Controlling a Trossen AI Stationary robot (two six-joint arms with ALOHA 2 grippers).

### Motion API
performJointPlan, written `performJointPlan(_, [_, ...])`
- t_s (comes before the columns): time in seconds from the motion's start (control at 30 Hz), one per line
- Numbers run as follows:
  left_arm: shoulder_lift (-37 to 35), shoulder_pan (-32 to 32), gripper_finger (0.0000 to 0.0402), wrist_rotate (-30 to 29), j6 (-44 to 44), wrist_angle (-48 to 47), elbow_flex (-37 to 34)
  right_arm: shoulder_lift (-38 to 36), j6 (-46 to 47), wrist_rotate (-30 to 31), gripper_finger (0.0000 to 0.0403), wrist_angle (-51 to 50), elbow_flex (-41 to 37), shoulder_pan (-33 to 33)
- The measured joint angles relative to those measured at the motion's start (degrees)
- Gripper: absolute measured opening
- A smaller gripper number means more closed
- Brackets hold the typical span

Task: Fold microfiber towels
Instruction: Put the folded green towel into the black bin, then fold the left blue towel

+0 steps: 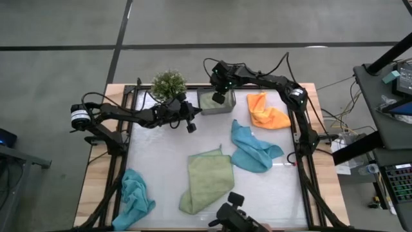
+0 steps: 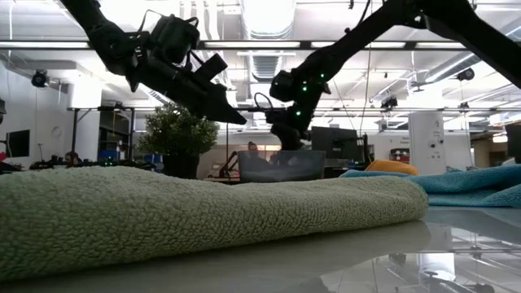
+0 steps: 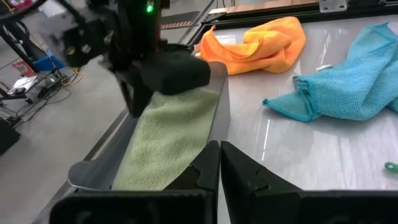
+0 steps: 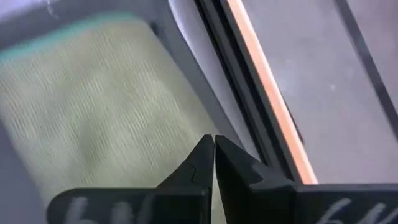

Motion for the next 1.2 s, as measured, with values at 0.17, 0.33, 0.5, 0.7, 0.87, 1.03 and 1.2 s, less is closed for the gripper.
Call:
performJointPlan(0.17, [0.0,0.0,0.0,0.0,0.18,-0.04,-0.02,1.9,-0.07,-1.18,0.0009,4.51,0.02,0.99])
performJointPlan(0.33, [0.0,0.0,0.0,0.0,0.2,-0.07,-0.04,4.37,-0.38,-1.2,0.0009,5.0,-0.09,1.29])
performJointPlan(0.5, [0.0,0.0,0.0,0.0,0.2,-0.17,-0.15,6.33,-0.18,-0.83,0.0009,5.31,-0.07,1.28])
performJointPlan(0.7, [-0.01,-0.14,0.0,-0.01,0.17,-0.13,-0.15,4.63,1.25,-0.62,0.0009,4.58,0.24,1.41])
performJointPlan(0.87, [-2.05,-2.44,0.0,-0.02,-2.32,-0.5,-0.01,-0.65,2.53,-0.76,0.0009,-0.45,0.46,2.88])
performJointPlan(1.03, [-4.45,-7.81,0.0,0.02,-2.93,-1.71,0.0,-6.33,5.68,-0.9,0.0009,-6.48,-1.68,7.43])
performJointPlan(1.2, [-6.49,-13.85,0.0,0.03,-5.53,-8.89,0.07,-14.43,8.07,-1.07,0.0009,-5.67,-9.03,14.73])
